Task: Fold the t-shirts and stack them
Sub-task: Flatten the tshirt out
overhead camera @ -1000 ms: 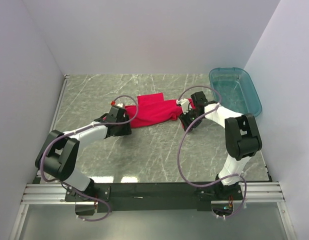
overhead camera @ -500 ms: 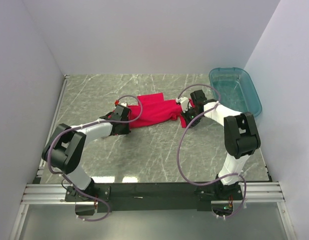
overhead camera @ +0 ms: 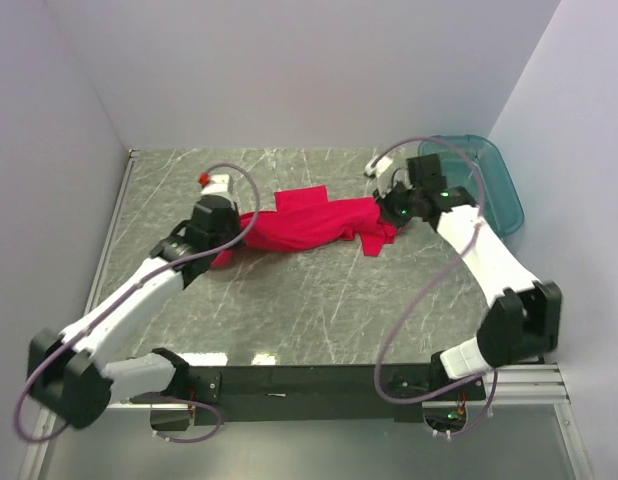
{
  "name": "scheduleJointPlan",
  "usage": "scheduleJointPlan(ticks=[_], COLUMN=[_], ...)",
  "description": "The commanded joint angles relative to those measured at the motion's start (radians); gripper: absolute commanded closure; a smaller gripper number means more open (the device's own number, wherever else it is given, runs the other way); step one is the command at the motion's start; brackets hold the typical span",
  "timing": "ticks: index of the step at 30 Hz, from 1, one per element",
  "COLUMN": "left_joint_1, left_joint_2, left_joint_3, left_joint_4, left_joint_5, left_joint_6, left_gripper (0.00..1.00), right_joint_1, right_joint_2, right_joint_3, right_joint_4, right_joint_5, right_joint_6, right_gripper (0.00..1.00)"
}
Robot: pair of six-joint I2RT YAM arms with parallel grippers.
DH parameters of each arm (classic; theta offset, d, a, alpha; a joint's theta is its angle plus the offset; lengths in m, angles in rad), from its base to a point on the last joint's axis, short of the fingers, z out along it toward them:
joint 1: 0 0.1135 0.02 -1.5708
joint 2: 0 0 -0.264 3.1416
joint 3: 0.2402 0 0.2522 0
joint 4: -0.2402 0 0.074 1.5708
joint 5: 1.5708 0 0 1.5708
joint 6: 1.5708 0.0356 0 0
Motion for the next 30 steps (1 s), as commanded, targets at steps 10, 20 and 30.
scheduleJointPlan(ticks=[10,20,30], left_joint_1=[-0.004,-0.004,-0.005], left_joint_2=[-0.148,-0.147,-0.181], left_joint_3=[-0.037,-0.093,-0.117], left_joint_4=[-0.049,-0.015,-0.019], left_joint_5=[0.029,0.051,0.058], left_joint_6=[0.01,0.0,-0.011], left_gripper=[0.99,0.99,0.99], right_joint_1=[-0.006,-0.002,-0.002], right_joint_2=[0.154,0.334,0.412], right_joint_3=[-0.057,-0.033,-0.002], right_joint_4=[0.068,0.166,0.148], right_joint_5=[0.034,0.14,0.123], right_joint_6=[0.206,0.338,0.352], right_gripper=[0.54,0.45,0.63])
